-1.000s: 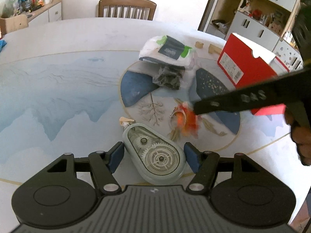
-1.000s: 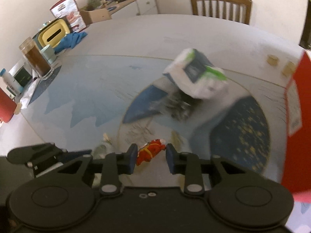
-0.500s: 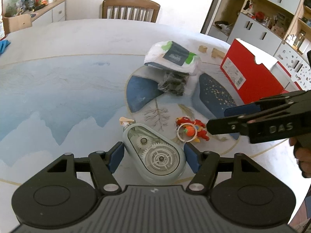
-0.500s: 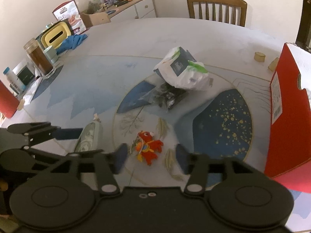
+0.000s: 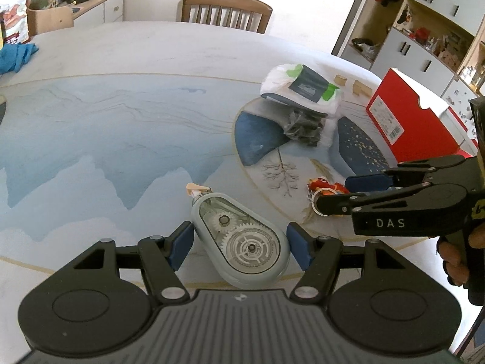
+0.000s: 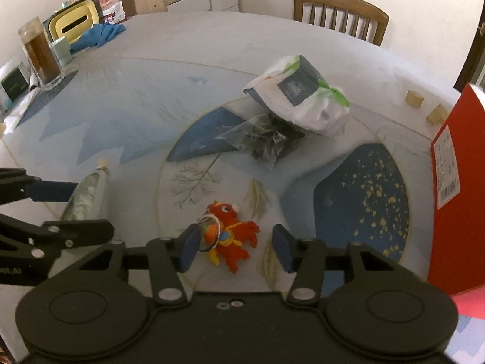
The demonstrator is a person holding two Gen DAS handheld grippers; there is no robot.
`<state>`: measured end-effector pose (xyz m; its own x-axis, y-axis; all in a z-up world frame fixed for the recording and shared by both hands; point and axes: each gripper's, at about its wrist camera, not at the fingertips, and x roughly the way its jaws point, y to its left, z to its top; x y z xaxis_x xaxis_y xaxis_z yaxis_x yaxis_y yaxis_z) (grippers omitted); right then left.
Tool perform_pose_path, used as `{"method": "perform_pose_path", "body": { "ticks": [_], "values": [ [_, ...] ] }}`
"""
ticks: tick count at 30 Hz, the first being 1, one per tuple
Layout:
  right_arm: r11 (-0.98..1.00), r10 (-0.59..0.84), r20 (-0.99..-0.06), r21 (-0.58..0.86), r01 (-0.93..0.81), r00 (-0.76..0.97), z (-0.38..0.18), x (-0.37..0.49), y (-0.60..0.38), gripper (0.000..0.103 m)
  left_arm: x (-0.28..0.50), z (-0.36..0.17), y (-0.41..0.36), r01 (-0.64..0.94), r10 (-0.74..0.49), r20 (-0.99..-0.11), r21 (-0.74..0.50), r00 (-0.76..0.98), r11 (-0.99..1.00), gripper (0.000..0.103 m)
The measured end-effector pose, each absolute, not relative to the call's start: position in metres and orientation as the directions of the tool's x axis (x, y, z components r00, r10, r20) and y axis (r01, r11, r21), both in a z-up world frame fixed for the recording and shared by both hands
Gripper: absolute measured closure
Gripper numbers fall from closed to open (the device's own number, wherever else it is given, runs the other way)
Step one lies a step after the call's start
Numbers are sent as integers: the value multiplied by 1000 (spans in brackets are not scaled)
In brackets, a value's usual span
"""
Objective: Organize objects
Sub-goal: 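Carry the gear dispenser with left tool while right tool carries red plush to box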
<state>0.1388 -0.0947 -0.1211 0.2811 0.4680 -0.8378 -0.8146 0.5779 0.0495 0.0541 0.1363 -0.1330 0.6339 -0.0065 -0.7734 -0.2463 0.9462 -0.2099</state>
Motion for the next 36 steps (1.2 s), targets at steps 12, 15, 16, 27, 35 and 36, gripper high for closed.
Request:
{"method": "perform_pose_path", "body": {
  "ticks": [12,15,16,27,35,36],
  "values": [
    [581,460,-835,26,-813,302,-114,130,-95,67,61,-127,135,-209,-26,-769,-207,639,956,35],
    [596,478,-825,51,-801,303,-101,134,-103,67,66,-120,132,-186,-41,-761,-211,648,960,35],
    [602,483,-821,59,-796,305,-95,135,-107,67,68,-117,131,-176,-50,-756,-215,653,961,35],
    [676,532,-740,79,-732,411,-24,164,-164,67,108,-56,99,22,-162,-670,-212,724,977,35],
    [740,514,-692,59,-670,507,4,192,-217,67,148,-23,53,100,-173,-643,-149,746,984,35],
    [748,511,-689,61,-661,515,5,195,-223,67,153,-20,46,110,-177,-641,-143,747,984,35]
  ]
}}
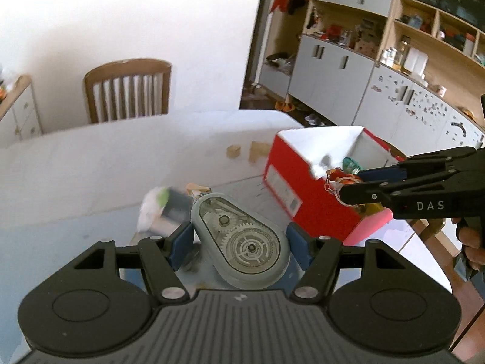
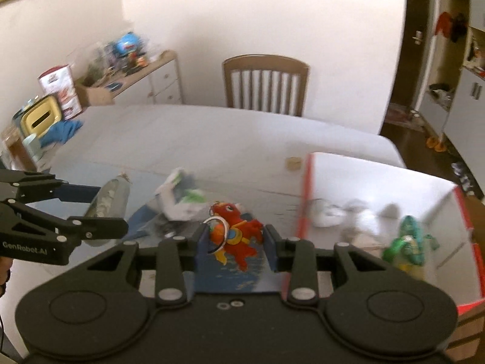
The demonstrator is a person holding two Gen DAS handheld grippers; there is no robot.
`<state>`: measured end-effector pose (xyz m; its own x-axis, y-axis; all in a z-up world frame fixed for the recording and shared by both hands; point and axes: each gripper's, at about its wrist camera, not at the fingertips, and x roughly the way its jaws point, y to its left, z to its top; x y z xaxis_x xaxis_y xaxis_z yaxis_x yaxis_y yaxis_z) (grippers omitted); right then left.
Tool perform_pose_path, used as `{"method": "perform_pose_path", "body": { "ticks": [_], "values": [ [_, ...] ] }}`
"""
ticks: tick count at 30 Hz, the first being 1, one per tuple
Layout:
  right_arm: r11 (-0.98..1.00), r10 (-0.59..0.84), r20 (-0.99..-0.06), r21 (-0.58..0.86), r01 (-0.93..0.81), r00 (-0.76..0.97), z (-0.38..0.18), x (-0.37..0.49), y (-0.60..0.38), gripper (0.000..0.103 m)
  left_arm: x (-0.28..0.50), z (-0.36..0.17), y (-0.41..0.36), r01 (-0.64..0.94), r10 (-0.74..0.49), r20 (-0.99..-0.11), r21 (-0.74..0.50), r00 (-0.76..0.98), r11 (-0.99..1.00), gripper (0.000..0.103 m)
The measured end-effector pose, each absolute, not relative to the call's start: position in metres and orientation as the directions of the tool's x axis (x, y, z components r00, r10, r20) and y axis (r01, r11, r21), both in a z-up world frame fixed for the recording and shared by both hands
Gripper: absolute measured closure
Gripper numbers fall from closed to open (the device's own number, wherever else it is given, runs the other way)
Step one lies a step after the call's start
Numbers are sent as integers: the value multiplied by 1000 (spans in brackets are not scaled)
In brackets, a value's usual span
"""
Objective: Organize objects
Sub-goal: 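Carry the gear dispenser with left tool while right tool carries red plush to box, then lower the gear dispenser and red plush into the red box and open both tools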
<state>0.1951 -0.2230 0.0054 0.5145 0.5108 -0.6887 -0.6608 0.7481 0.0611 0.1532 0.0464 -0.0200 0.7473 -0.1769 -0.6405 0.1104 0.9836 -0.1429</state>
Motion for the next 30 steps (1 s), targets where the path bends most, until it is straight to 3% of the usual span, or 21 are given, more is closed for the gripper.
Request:
{"method": "perform_pose_path", "body": {
  "ticks": [15,30],
  "values": [
    [822,462,-665,72,-566,587,-2,238,-315,67,244,-11,-65,230,-244,-648,-108,721,967,35],
    [873,386,-720,85,-479,576,-50,296,-379,67,326,-46,-165,311,-264,-724,-72,637,948,35]
  ]
}}
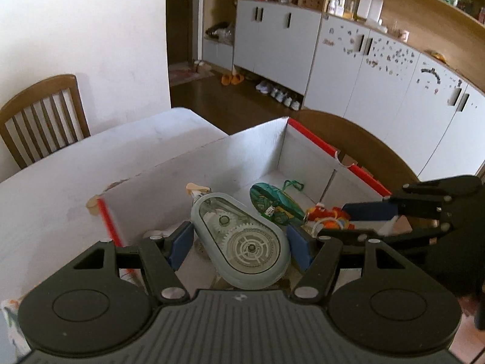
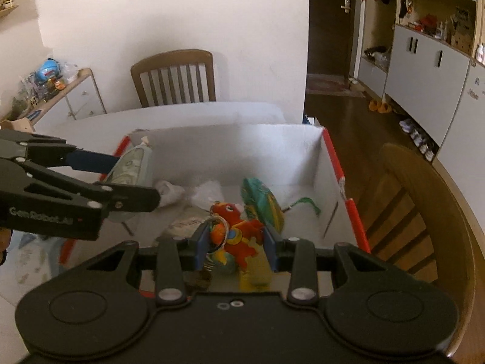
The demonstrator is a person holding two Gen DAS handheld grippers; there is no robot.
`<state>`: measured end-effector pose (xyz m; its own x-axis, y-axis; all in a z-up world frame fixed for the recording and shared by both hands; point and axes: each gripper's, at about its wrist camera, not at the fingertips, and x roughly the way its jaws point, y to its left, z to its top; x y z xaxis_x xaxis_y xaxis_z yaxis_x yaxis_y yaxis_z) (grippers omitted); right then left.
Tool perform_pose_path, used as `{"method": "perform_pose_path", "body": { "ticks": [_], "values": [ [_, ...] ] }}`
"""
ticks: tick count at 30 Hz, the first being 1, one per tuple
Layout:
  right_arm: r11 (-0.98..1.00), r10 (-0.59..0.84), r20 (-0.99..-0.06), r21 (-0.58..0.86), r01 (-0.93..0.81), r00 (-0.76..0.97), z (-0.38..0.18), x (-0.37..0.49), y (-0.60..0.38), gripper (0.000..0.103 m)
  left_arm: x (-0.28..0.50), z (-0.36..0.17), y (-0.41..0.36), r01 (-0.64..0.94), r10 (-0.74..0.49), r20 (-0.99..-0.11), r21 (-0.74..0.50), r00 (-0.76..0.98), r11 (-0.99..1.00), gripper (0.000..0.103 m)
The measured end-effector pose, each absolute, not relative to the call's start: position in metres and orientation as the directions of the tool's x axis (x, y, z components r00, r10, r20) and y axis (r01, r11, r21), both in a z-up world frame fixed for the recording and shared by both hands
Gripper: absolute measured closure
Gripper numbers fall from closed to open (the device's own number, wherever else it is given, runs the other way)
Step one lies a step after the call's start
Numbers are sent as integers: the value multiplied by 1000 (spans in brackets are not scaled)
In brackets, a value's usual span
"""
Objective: Organize objects
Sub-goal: 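Lower the gear dispenser and red plush into the red box and open both tools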
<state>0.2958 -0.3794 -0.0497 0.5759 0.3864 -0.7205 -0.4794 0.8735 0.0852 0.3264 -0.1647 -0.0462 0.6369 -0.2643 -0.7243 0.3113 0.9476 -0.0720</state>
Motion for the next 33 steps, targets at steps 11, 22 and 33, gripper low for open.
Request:
{"method": "perform_pose_path", "body": {
  "ticks": [11,22,33],
  "values": [
    [863,365,-776,73,-501,514,-80,314,-372,67,378,-83,-191,305,-219,-795,-45,566,951,35],
    [857,352,-810,78,-510,469,-93,327,-371,67,392,-111,-194,309,-204,-866,-60,457,949,35],
    [860,356,-820,100,-501,448,-91,334,-376,62,393,-109,-191,280,-181,-879,-57,441,958,34]
  ]
}}
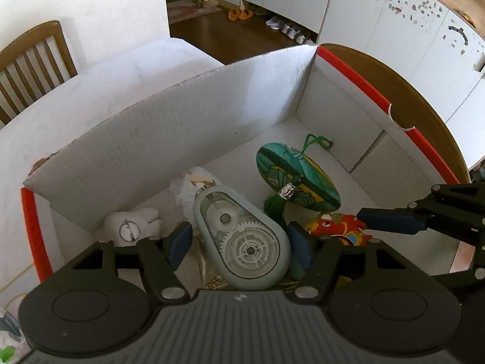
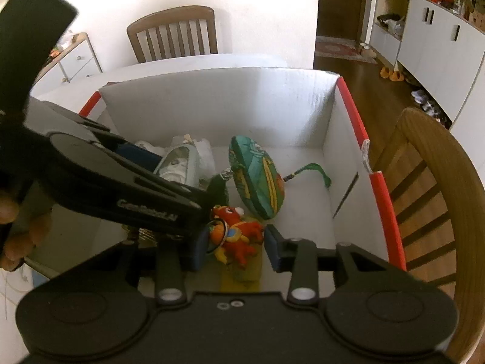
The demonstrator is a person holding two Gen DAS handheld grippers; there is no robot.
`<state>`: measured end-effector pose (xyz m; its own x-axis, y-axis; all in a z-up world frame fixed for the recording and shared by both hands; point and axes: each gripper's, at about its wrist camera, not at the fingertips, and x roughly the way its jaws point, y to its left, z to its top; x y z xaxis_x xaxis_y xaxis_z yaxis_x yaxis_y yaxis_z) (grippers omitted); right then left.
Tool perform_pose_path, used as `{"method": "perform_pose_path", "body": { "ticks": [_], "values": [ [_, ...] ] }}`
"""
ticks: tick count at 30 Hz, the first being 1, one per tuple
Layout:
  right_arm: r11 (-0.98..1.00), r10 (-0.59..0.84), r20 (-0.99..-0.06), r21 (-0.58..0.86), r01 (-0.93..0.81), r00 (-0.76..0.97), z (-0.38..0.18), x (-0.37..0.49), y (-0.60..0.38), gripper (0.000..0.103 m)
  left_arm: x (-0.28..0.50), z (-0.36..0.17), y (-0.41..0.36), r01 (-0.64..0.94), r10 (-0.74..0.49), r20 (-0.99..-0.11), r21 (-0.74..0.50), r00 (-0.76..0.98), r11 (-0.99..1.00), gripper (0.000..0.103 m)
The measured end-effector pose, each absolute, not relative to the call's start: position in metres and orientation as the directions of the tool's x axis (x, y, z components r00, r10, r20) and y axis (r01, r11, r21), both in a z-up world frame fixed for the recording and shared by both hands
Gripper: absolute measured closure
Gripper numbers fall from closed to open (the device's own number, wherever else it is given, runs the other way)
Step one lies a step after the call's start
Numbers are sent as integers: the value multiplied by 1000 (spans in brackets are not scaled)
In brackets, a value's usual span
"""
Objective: Organize objects
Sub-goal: 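Lower the gear dispenser and red plush into the red box and open both tools, then withdraw both tools from the red box back over the mat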
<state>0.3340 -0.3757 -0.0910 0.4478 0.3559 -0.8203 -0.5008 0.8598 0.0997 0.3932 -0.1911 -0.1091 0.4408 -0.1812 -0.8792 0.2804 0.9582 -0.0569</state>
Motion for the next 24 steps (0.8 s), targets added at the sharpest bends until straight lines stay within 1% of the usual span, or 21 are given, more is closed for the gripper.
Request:
{"method": "perform_pose_path", "body": {
  "ticks": [4,8,12,15,17,18,19,23,24],
  "values": [
    [859,361,-813,99,-503,457,-88,333,-378,54,387,-103,-185,264,-188,-869,-69,458,962,33],
    [856,370,-804,101,-506,465,-80,330,-378,51,379,-94,-178,252,-196,-854,-79,482,965,33],
    [852,384,-791,104,-513,477,-69,323,-378,42,370,-81,-172,243,-217,-834,-102,508,965,33],
    [846,396,-781,107,-522,482,-60,316,-379,40,361,-71,-168,236,-228,-820,-117,526,965,32],
    [842,409,-773,115,-527,485,-53,311,-379,37,356,-66,-168,238,-239,-807,-126,541,963,26],
    [841,414,-767,116,-528,490,-49,308,-379,34,351,-61,-167,240,-244,-797,-128,552,962,23],
    [839,419,-761,117,-531,495,-46,305,-379,31,346,-57,-164,243,-249,-789,-130,561,961,22],
    [833,442,-737,125,-540,512,-31,292,-378,27,327,-42,-154,254,-263,-764,-134,589,958,22],
    [831,446,-732,124,-542,515,-28,289,-377,26,323,-39,-150,252,-268,-758,-141,595,957,20]
  ]
}}
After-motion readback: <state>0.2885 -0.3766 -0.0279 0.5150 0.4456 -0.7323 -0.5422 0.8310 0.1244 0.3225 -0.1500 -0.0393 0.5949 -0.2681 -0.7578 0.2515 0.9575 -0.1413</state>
